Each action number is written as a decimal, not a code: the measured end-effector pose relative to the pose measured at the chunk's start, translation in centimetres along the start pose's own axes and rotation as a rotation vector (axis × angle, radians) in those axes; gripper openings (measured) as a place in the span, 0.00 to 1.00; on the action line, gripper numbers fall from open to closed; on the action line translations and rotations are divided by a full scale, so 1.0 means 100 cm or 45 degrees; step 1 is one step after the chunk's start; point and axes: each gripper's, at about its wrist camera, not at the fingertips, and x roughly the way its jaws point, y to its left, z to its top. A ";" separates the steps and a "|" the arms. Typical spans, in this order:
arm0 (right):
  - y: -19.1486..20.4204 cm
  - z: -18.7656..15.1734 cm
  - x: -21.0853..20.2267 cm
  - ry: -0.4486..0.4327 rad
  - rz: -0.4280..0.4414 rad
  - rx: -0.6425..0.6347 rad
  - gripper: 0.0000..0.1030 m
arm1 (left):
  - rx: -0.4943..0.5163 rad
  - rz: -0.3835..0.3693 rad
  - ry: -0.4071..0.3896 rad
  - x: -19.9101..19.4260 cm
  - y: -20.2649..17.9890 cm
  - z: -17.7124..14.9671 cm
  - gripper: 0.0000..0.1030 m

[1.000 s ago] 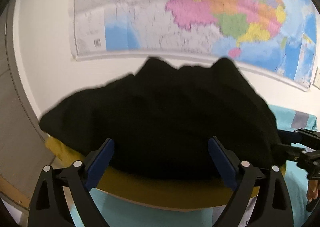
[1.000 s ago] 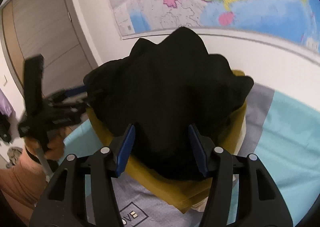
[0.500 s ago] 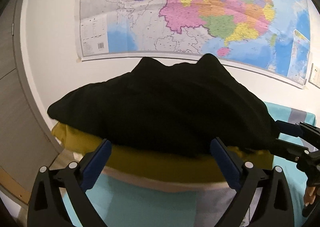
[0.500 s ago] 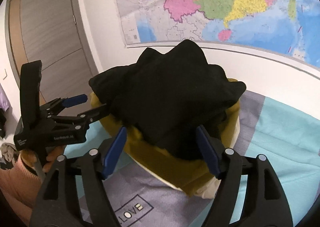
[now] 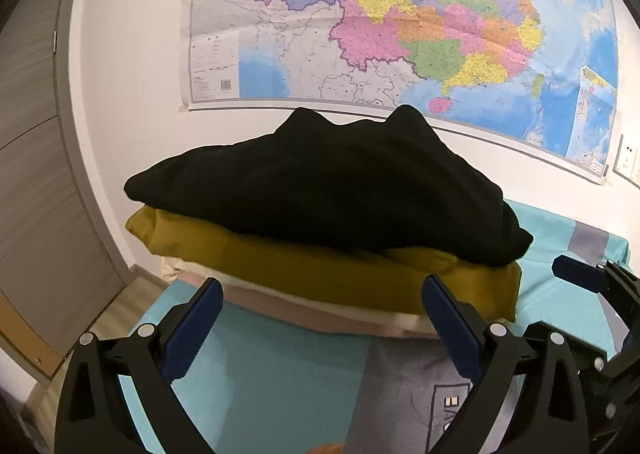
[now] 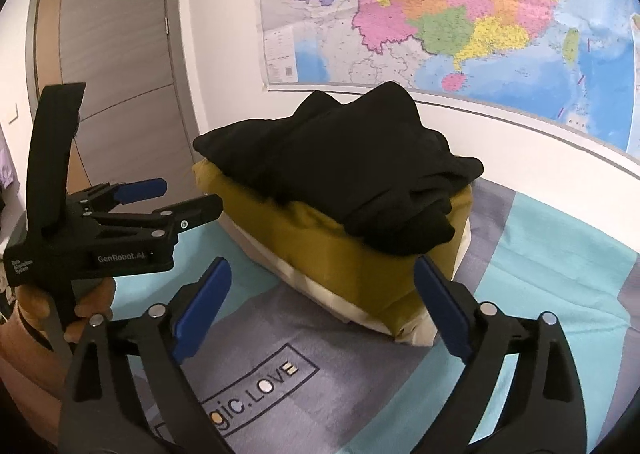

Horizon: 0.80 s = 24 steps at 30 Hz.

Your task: Fold large clothes

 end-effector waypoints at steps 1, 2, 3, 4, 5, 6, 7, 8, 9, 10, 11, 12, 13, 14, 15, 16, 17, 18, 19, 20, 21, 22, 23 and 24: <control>0.002 -0.002 -0.002 -0.002 -0.009 -0.004 0.91 | 0.002 0.007 0.006 -0.001 -0.001 -0.001 0.93; 0.004 -0.004 -0.004 -0.006 -0.011 -0.007 0.92 | 0.002 0.017 0.013 -0.003 -0.002 -0.004 0.93; 0.006 -0.006 -0.006 -0.008 -0.011 -0.012 0.94 | 0.001 0.025 0.013 -0.006 -0.003 -0.007 0.93; 0.007 -0.008 -0.007 -0.010 -0.014 -0.017 0.94 | -0.004 0.032 0.014 -0.008 -0.004 -0.009 0.93; 0.010 -0.010 -0.009 -0.012 -0.030 -0.023 0.94 | -0.009 0.036 0.018 -0.009 -0.004 -0.011 0.93; 0.011 -0.012 -0.010 -0.013 -0.032 -0.025 0.94 | -0.019 0.038 0.024 -0.011 -0.005 -0.014 0.93; 0.012 -0.014 -0.012 -0.011 -0.028 -0.030 0.94 | -0.026 0.037 0.027 -0.012 -0.005 -0.016 0.93; 0.013 -0.016 -0.013 -0.012 -0.035 -0.030 0.94 | -0.033 0.043 0.035 -0.014 -0.005 -0.019 0.93; 0.013 -0.018 -0.014 -0.013 -0.037 -0.029 0.94 | -0.035 0.048 0.038 -0.014 -0.006 -0.020 0.93; 0.014 -0.020 -0.016 -0.015 -0.033 -0.027 0.94 | -0.034 0.054 0.039 -0.016 -0.007 -0.023 0.93; 0.014 -0.021 -0.018 -0.020 -0.039 -0.023 0.94 | -0.033 0.067 0.037 -0.018 -0.007 -0.024 0.93; 0.014 -0.022 -0.019 -0.026 -0.042 -0.020 0.94 | -0.034 0.074 0.035 -0.019 -0.008 -0.025 0.93; 0.013 -0.023 -0.021 -0.026 -0.038 -0.016 0.94 | -0.034 0.075 0.034 -0.020 -0.009 -0.026 0.93; 0.013 -0.024 -0.022 -0.028 -0.043 -0.009 0.94 | -0.035 0.074 0.033 -0.022 -0.010 -0.027 0.93; 0.013 -0.025 -0.024 -0.031 -0.047 -0.006 0.94 | -0.038 0.076 0.030 -0.024 -0.010 -0.028 0.93; 0.013 -0.026 -0.025 -0.033 -0.046 -0.006 0.94 | -0.038 0.077 0.026 -0.025 -0.011 -0.028 0.93; 0.013 -0.026 -0.026 -0.037 -0.050 -0.004 0.94 | -0.036 0.078 0.020 -0.026 -0.012 -0.028 0.93; 0.013 -0.027 -0.028 -0.042 -0.053 -0.002 0.94 | -0.033 0.078 0.016 -0.027 -0.013 -0.029 0.93; 0.013 -0.028 -0.029 -0.043 -0.051 -0.004 0.94 | -0.027 0.071 0.019 -0.028 -0.014 -0.029 0.93; 0.014 -0.028 -0.030 -0.045 -0.054 -0.004 0.94 | -0.021 0.066 0.022 -0.029 -0.016 -0.030 0.93; 0.014 -0.029 -0.031 -0.048 -0.054 -0.002 0.94 | -0.020 0.067 0.022 -0.030 -0.017 -0.031 0.93; 0.014 -0.029 -0.032 -0.048 -0.050 0.000 0.94 | -0.017 0.067 0.020 -0.031 -0.018 -0.032 0.93; 0.014 -0.030 -0.033 -0.048 -0.050 0.003 0.94 | -0.011 0.064 0.022 -0.031 -0.019 -0.032 0.93; 0.015 -0.030 -0.034 -0.048 -0.053 0.004 0.94 | -0.007 0.063 0.025 -0.031 -0.020 -0.033 0.93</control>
